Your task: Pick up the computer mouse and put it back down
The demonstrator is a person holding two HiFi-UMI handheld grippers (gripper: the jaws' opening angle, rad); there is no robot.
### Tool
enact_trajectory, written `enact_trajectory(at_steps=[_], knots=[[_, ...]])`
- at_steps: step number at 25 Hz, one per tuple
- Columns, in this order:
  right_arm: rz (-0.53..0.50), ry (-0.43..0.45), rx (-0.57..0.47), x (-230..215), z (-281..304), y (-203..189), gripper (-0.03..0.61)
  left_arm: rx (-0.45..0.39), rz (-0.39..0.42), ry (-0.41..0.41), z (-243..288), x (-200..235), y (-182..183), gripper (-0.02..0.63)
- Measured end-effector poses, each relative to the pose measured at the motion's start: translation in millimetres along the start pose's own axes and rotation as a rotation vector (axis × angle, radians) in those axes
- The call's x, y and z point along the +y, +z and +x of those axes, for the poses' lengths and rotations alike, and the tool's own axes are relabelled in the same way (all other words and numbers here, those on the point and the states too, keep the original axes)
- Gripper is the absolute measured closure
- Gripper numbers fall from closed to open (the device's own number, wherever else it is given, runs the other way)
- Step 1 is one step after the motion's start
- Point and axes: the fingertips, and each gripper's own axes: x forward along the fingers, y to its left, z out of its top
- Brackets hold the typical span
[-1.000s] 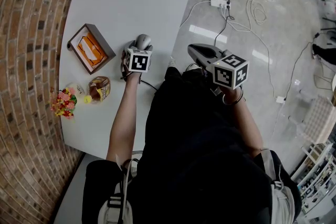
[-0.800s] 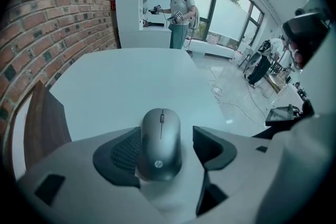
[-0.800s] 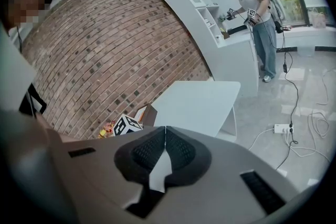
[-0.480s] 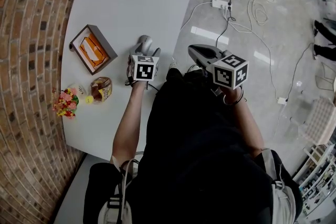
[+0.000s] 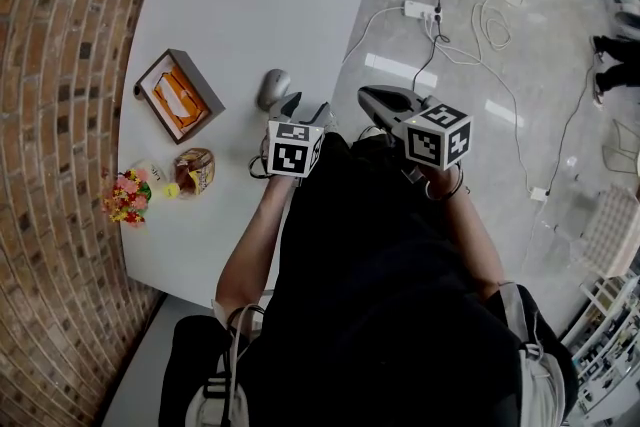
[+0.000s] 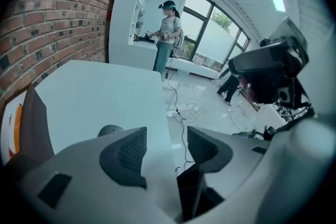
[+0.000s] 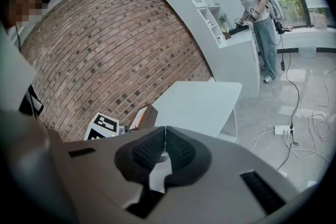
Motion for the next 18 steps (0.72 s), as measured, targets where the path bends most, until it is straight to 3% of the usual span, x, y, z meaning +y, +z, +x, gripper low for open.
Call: enact_trajectory(at_steps=[7,12,18], knots=[[0.000,0.000,-0.006,-1,-3,0,0.561,-0.107,-0.017,-0.075,-26,-31,32,0.419],[0.002,0.002,-0.015,0,-4,0,0.561,-0.213,-0.034,-0.114,-46,-38,57,0.507],[-0.040,0.005,-0.035,11,-8,8,0.561,-0.328,-0.098,-0.177,-80,-47,86,0.566]])
